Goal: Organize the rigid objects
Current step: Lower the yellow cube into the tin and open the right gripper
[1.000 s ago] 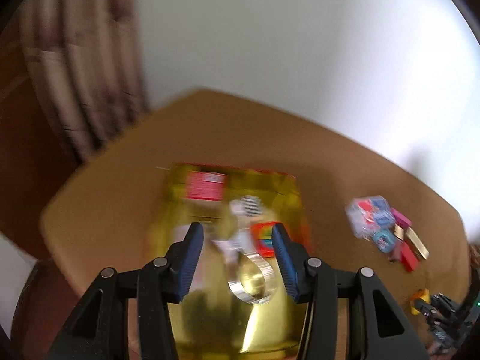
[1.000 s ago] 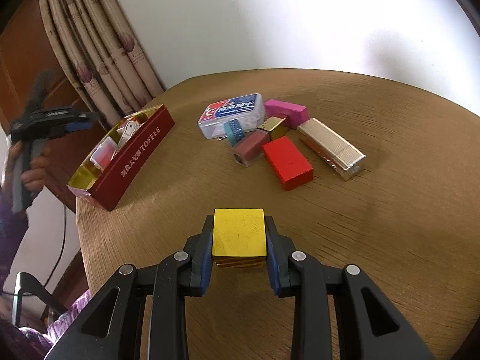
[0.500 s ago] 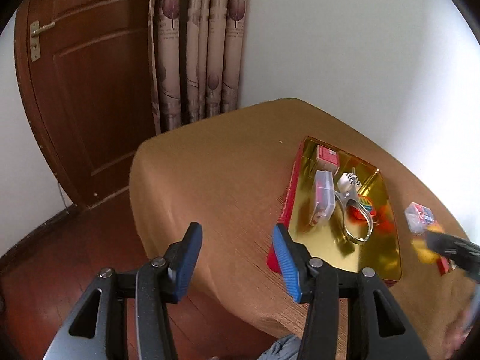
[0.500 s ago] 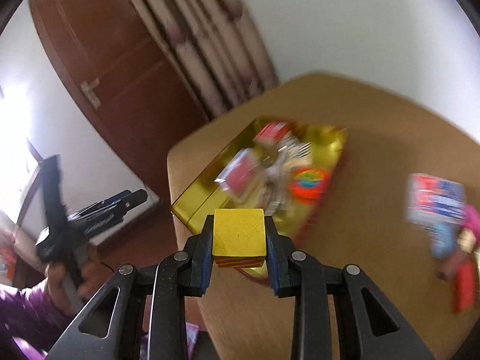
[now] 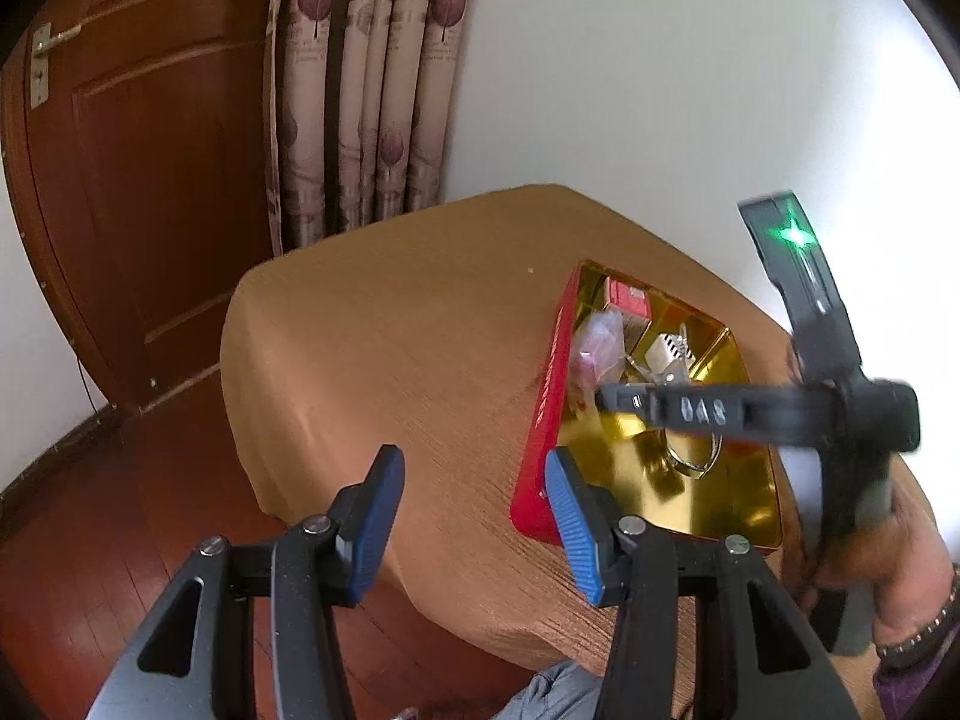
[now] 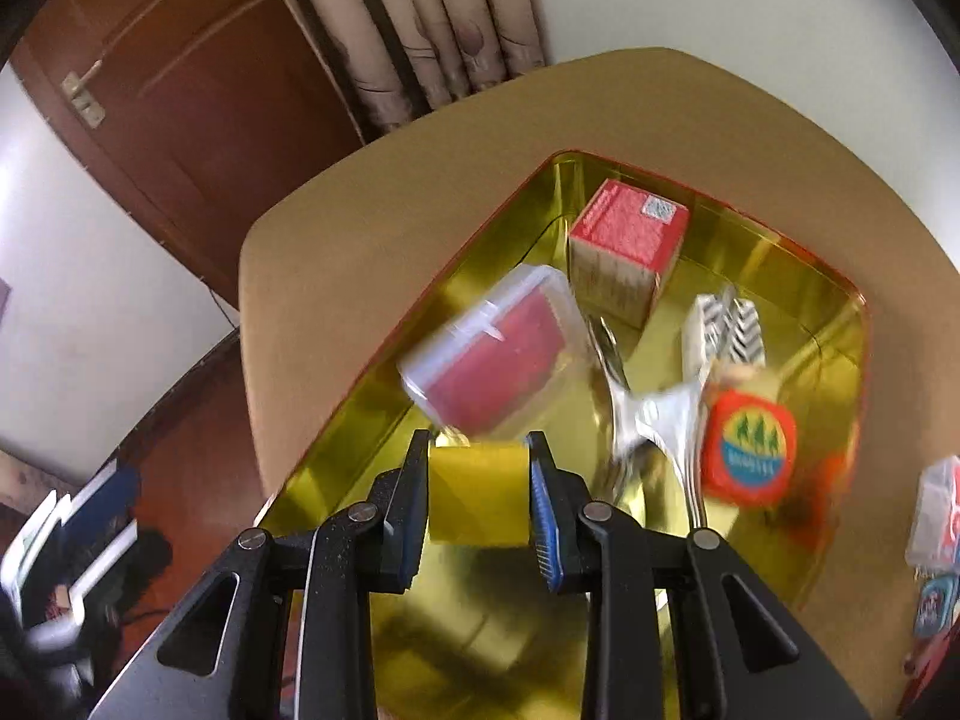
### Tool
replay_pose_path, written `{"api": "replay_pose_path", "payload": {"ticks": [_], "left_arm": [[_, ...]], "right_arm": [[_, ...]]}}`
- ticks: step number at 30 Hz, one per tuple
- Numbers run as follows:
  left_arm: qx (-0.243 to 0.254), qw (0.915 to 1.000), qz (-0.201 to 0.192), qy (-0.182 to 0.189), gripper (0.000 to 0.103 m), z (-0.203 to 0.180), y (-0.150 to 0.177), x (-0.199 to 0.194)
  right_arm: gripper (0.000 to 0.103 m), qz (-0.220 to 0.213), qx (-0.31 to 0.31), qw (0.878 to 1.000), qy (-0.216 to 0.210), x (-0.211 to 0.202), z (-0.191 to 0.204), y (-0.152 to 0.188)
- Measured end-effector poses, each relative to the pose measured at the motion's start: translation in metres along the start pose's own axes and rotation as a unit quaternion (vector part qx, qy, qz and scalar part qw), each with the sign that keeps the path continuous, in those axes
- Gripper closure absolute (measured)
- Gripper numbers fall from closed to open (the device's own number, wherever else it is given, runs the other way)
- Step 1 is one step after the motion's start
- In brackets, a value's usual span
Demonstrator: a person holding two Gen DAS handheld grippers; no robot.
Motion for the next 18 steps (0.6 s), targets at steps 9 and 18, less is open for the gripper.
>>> {"api": "replay_pose_path", "payload": {"ticks": [9, 18], "left_arm": [[0.016, 0.9998, 0.009, -0.006, 0.053, -0.006, 0.002, 0.005], [0.049, 0.9985, 0.000, -0.026, 0.053, -0.022, 0.009, 0.002]], "right_arm": [[0.051, -0.083, 0.044, 0.993, -0.067, -0.041, -0.022, 0.013], [0.048, -0.213, 0.090, 0.972, 0.040, -0.126, -0.072, 0.120]]}}
Point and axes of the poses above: each gripper's, at about its wrist camera, not at the fingertips, and x roughly the way its jaws point, z to its left, y to its underside, the point moved 3 cm from there along x, roughly the way its jaws point, and after that the axes turned 8 degrees about z, right-handed, at the moved point
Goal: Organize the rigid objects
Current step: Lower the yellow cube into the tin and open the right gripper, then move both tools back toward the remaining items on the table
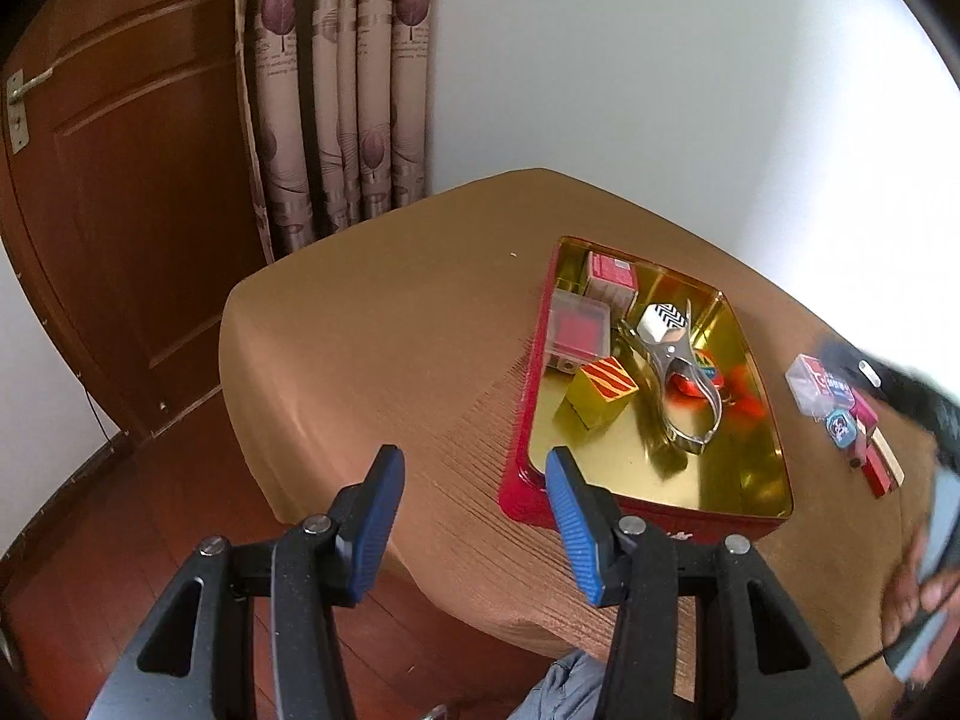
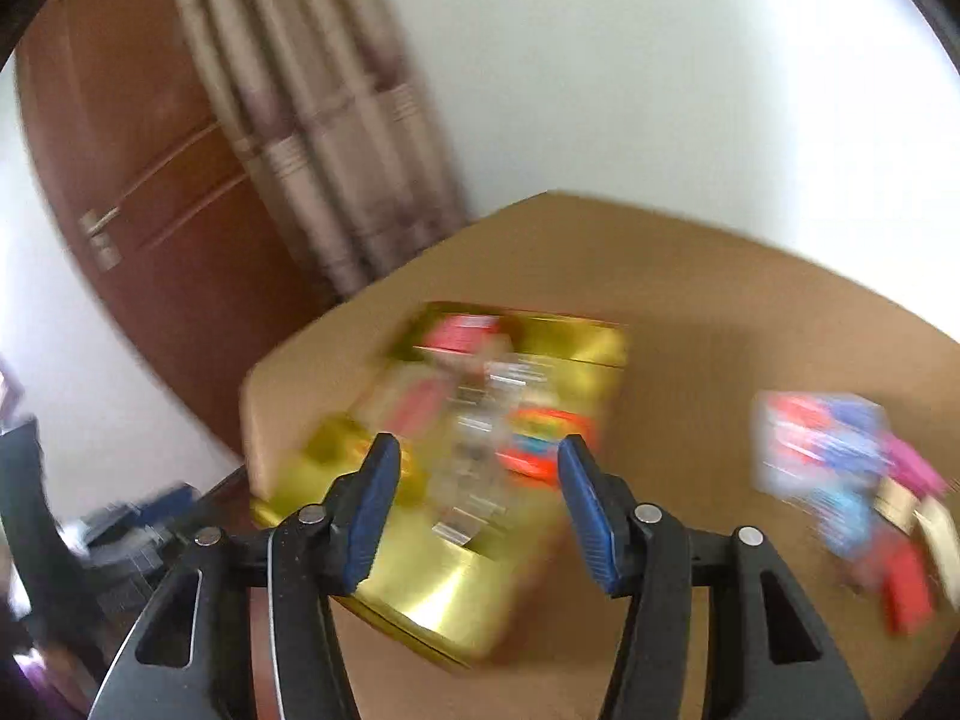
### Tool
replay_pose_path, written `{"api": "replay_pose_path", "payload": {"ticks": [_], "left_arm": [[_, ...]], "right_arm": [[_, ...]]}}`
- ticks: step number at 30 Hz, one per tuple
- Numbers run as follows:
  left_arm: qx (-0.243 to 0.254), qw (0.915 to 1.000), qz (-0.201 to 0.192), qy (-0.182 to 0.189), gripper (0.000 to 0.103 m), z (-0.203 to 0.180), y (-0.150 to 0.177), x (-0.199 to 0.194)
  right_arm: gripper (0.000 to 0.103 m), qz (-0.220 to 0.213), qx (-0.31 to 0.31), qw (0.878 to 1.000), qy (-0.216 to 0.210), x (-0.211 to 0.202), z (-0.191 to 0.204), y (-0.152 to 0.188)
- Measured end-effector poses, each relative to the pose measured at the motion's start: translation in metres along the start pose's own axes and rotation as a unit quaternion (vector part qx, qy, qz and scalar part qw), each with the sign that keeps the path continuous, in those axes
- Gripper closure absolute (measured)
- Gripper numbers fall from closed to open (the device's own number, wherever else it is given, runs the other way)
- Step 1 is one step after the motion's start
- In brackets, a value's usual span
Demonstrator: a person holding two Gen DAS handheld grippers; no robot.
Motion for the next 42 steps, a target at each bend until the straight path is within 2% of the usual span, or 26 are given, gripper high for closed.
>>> {"api": "replay_pose_path", "payload": {"ticks": [3, 6, 9, 11, 13, 18, 21, 24, 30, 32, 35, 37, 40, 42], "left_arm": [[0.012, 0.9999, -0.001, -0.004, 0.053, -0.007, 0.003, -0.001], [0.035, 0.9993, -0.009, -0.007, 0.053, -0.019, 0.006, -0.004], [0.073, 0.9973, -0.013, -0.001, 0.053, -0.040, 0.011, -0.005], [0.108, 0.9941, -0.013, 0.010, 0.053, -0.062, 0.019, -0.007], [0.145, 0.9888, -0.003, 0.035, 0.053, -0.087, 0.027, -0.007], [0.196, 0.9749, 0.034, 0.100, 0.053, -0.153, 0.035, -0.005], [0.214, 0.9662, 0.052, 0.134, 0.053, -0.203, 0.028, -0.002], [0.216, 0.9612, 0.069, 0.157, 0.053, -0.239, 0.015, 0.008], [0.182, 0.9526, 0.146, 0.196, 0.053, -0.310, -0.015, 0.052], [0.167, 0.9513, 0.170, 0.196, 0.053, -0.325, -0.023, 0.068], [0.136, 0.9442, 0.208, 0.216, 0.053, -0.346, -0.032, 0.089], [0.119, 0.9437, 0.220, 0.216, 0.053, -0.355, -0.037, 0.099], [0.097, 0.9482, 0.233, 0.193, 0.053, -0.364, -0.043, 0.116], [0.078, 0.9472, 0.244, 0.193, 0.053, -0.366, -0.046, 0.126]], "right_arm": [[0.041, -0.019, 0.023, 0.994, 0.102, -0.033, -0.057, 0.044], [0.040, 0.005, 0.051, 0.980, 0.191, -0.054, -0.119, 0.084], [0.039, 0.016, 0.089, 0.963, 0.253, -0.082, -0.176, 0.117], [0.036, 0.015, 0.104, 0.948, 0.301, -0.099, -0.203, 0.135], [0.033, 0.010, 0.118, 0.940, 0.320, -0.111, -0.223, 0.149], [0.027, -0.023, 0.171, 0.946, 0.274, -0.130, -0.242, 0.155], [0.027, -0.035, 0.164, 0.955, 0.243, -0.124, -0.234, 0.159], [0.027, -0.049, 0.162, 0.961, 0.218, -0.129, -0.232, 0.161], [0.027, -0.070, 0.174, 0.966, 0.180, -0.129, -0.237, 0.159], [0.025, -0.080, 0.169, 0.968, 0.166, -0.127, -0.236, 0.158], [0.021, -0.089, 0.164, 0.970, 0.153, -0.133, -0.234, 0.160], [0.021, -0.092, 0.162, 0.972, 0.144, -0.135, -0.234, 0.161], [0.021, -0.099, 0.160, 0.974, 0.129, -0.138, -0.233, 0.162], [0.021, -0.101, 0.158, 0.975, 0.120, -0.139, -0.233, 0.162]]}}
Point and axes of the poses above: each gripper's, at about its wrist camera, not at the fingertips, and x roughly the way its jaws point, z to its left, y to its underside, the point moved 3 cm from there along x, roughly the way its jaws point, and after that the axes turned 8 degrees about z, right-handed, at the moved point
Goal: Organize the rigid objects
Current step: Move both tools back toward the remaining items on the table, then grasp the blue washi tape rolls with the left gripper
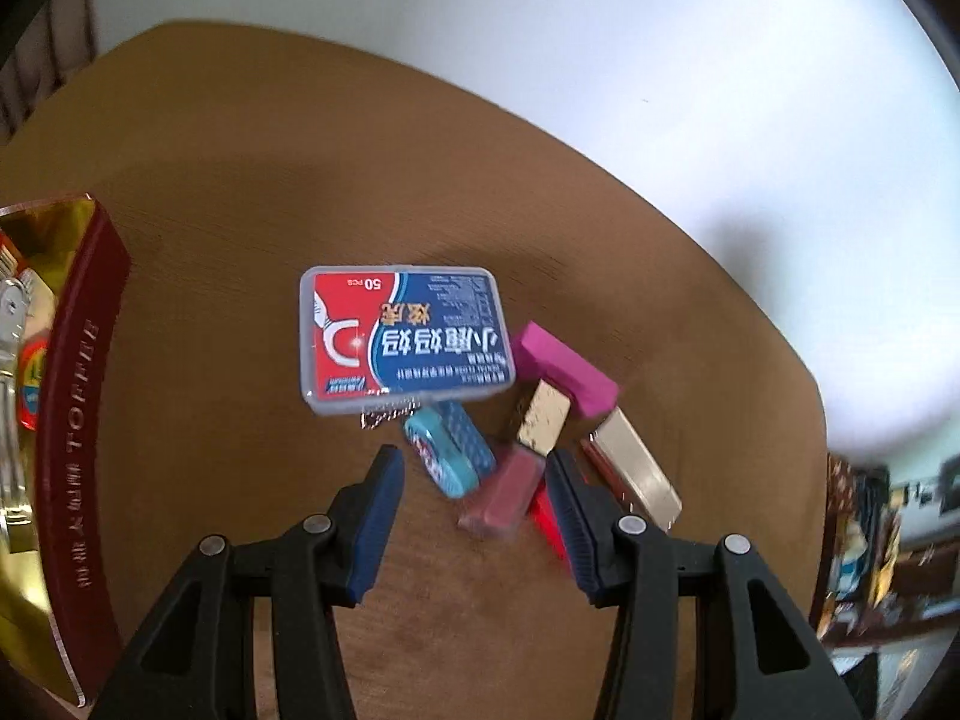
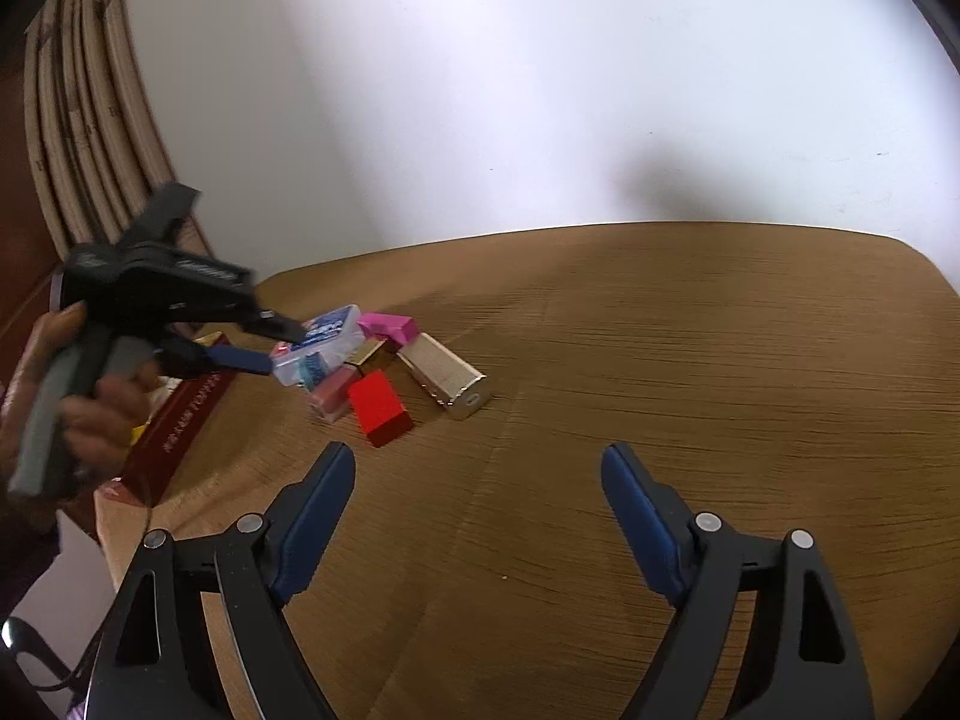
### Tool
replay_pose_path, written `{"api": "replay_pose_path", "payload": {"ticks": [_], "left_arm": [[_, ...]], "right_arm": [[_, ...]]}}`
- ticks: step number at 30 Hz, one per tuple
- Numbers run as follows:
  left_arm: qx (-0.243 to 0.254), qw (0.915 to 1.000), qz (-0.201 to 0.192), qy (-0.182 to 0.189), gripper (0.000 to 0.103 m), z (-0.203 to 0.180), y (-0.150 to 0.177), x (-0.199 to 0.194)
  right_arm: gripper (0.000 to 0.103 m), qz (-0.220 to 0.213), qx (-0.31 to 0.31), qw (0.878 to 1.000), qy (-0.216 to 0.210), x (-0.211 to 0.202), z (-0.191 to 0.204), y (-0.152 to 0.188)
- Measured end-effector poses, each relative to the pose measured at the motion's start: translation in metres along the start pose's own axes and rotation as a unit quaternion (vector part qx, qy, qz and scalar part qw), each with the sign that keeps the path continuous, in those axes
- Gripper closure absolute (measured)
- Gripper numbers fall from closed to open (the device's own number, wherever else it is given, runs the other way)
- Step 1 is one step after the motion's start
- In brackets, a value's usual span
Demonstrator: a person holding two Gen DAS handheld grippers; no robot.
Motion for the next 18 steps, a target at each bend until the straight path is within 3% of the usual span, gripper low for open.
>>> {"api": "replay_pose_path", "payload": {"ticks": [3, 8, 12, 15, 18], "left_arm": [[-0.016, 0.9998, 0.008, 0.003, 0.053, 0.001, -0.005, 0.009], [-0.025, 0.9991, 0.011, -0.032, 0.053, 0.000, -0.007, 0.025], [-0.040, 0.9981, 0.016, -0.043, 0.053, 0.007, -0.006, 0.033], [-0.050, 0.9982, 0.012, -0.031, 0.082, 0.017, -0.006, 0.035], [-0.047, 0.9984, 0.006, -0.030, 0.082, 0.020, -0.002, 0.032]], "right_arm": [[0.021, -0.003, 0.000, 1.000, -0.008, 0.000, 0.000, 0.000], [0.020, -0.005, 0.002, 1.000, -0.018, -0.003, 0.000, 0.000], [0.013, -0.009, 0.006, 1.000, -0.020, -0.005, -0.002, 0.000], [0.011, -0.011, 0.009, 1.000, -0.020, -0.004, -0.003, -0.001], [0.010, -0.011, 0.010, 1.000, -0.018, -0.003, -0.004, -0.001]]}}
Point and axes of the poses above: each gripper's, at about its wrist camera, not at the fingertips, and x roughly the way its jaws point, z to its left, y to its underside, the point moved 3 cm from there along x, roughly the way its jaws point, and after that the axes turned 8 degrees about z, right-handed, at the moved point
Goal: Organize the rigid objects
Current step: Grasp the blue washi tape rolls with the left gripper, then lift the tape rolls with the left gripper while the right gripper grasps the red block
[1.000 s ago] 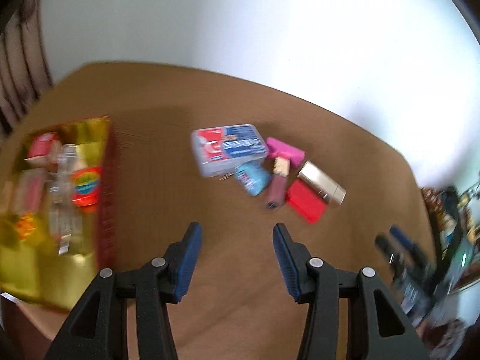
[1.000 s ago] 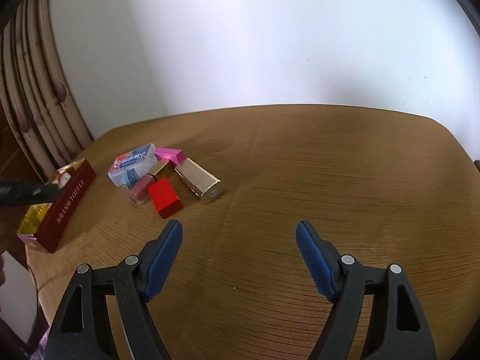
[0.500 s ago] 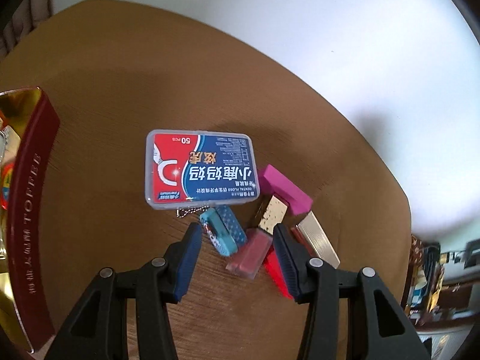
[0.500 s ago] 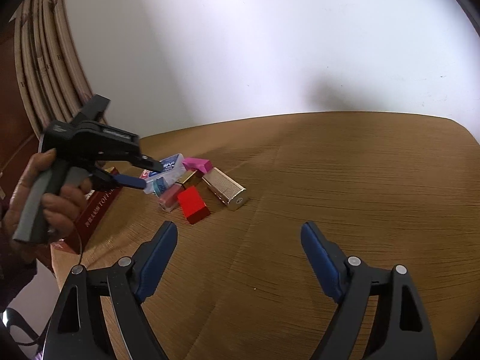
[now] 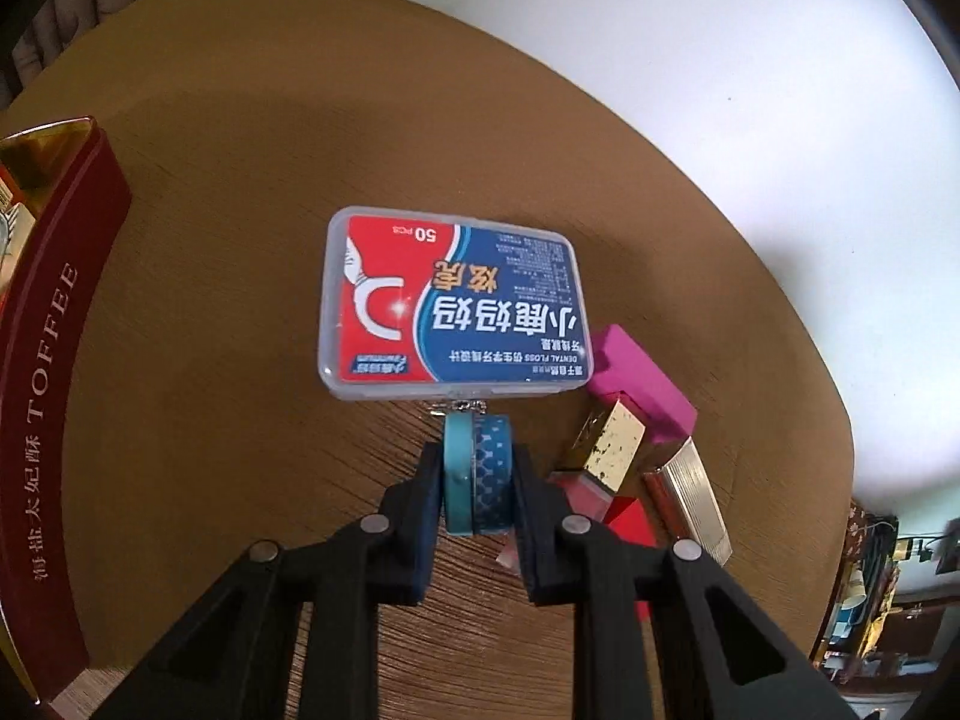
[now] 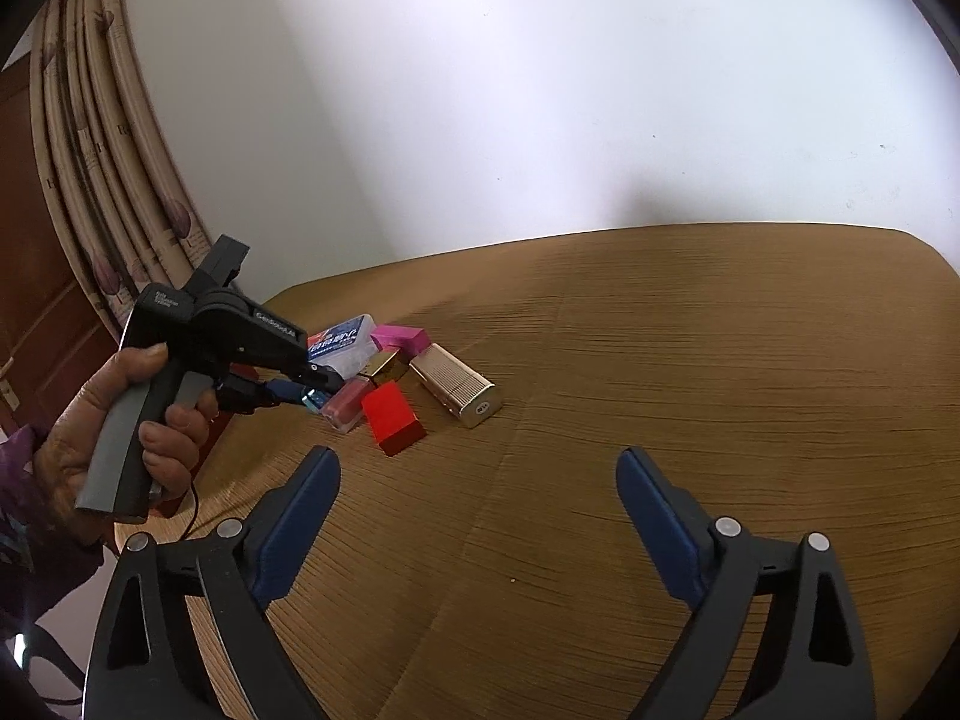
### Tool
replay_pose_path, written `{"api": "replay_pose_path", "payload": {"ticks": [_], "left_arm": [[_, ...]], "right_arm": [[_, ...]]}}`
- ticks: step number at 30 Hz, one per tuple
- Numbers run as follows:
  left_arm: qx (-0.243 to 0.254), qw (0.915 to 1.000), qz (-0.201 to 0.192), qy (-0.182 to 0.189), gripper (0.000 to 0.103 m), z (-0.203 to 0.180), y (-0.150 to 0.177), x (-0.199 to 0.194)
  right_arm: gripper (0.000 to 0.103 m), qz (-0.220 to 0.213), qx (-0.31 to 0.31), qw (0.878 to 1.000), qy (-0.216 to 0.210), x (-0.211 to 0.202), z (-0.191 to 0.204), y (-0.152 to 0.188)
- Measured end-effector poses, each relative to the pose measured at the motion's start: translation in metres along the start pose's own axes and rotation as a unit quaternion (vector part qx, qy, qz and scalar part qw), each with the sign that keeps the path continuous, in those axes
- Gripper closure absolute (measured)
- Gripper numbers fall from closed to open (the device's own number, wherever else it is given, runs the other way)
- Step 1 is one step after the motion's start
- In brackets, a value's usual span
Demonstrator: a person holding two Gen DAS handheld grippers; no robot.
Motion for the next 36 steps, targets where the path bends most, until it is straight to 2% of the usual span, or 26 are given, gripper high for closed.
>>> {"api": "replay_pose_path", "payload": {"ticks": [2, 5, 8, 12, 15, 18, 20, 21, 22, 27, 30, 32, 33, 34, 36], "left_arm": [[0.005, 0.9999, -0.012, -0.002, 0.082, 0.003, 0.008, -0.007], [0.011, 0.9995, -0.019, 0.024, 0.082, 0.009, 0.022, -0.019], [0.046, 0.9979, -0.036, 0.028, 0.082, 0.010, 0.047, -0.039], [0.093, 0.9943, -0.049, 0.020, 0.082, 0.013, 0.076, -0.061], [0.116, 0.9916, -0.057, 0.013, 0.082, 0.017, 0.103, -0.071], [0.123, 0.9907, -0.056, 0.015, 0.082, 0.026, 0.117, -0.080], [0.120, 0.9910, -0.054, 0.023, 0.082, 0.030, 0.125, -0.080], [0.119, 0.9911, -0.054, 0.025, 0.082, 0.035, 0.132, -0.084], [0.118, 0.9911, -0.055, 0.026, 0.082, 0.039, 0.137, -0.086], [0.113, 0.9906, -0.075, 0.023, 0.082, 0.056, 0.145, -0.107], [0.103, 0.9913, -0.078, 0.026, 0.082, 0.067, 0.141, -0.117], [0.093, 0.9919, -0.081, 0.027, 0.081, 0.079, 0.143, -0.129], [0.088, 0.9922, -0.083, 0.028, 0.081, 0.084, 0.143, -0.132], [0.084, 0.9924, -0.086, 0.028, 0.081, 0.089, 0.144, -0.137], [0.074, 0.9926, -0.094, 0.023, 0.081, 0.099, 0.141, -0.141]], "right_arm": [[0.009, -0.001, 0.002, 1.000, 0.001, -0.002, 0.000, 0.000], [0.009, -0.001, 0.005, 1.000, -0.001, 0.001, -0.002, 0.000], [0.009, -0.001, 0.000, 1.000, -0.008, 0.000, -0.001, 0.000], [0.009, 0.022, -0.053, 0.998, -0.028, 0.008, 0.021, 0.000], [0.010, 0.049, -0.098, 0.991, -0.071, 0.022, 0.050, -0.007], [0.016, 0.071, -0.122, 0.985, -0.094, 0.044, 0.067, -0.017], [0.028, 0.099, -0.131, 0.980, -0.112, 0.066, 0.074, -0.025], [0.038, 0.110, -0.135, 0.979, -0.108, 0.077, 0.076, -0.028], [0.043, 0.120, -0.137, 0.978, -0.105, 0.084, 0.077, -0.030], [0.043, 0.149, -0.139, 0.975, -0.093, 0.112, 0.075, -0.043], [0.043, 0.162, -0.148, 0.973, -0.075, 0.123, 0.074, -0.048], [0.043, 0.176, -0.164, 0.969, -0.046, 0.133, 0.075, -0.048], [0.046, 0.185, -0.172, 0.967, -0.035, 0.138, 0.074, -0.047], [0.055, 0.197, -0.176, 0.964, -0.034, 0.144, 0.074, -0.046], [0.064, 0.216, -0.184, 0.959, -0.023, 0.154, 0.074, -0.042]]}}
Point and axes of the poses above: each gripper's, at about its wrist camera, not at the fingertips, and x roughly the way its jaws point, z to its left, y to its underside, the point moved 3 cm from there along x, roughly the way its jaws point, and after that the axes turned 8 degrees about z, right-handed, at the moved point
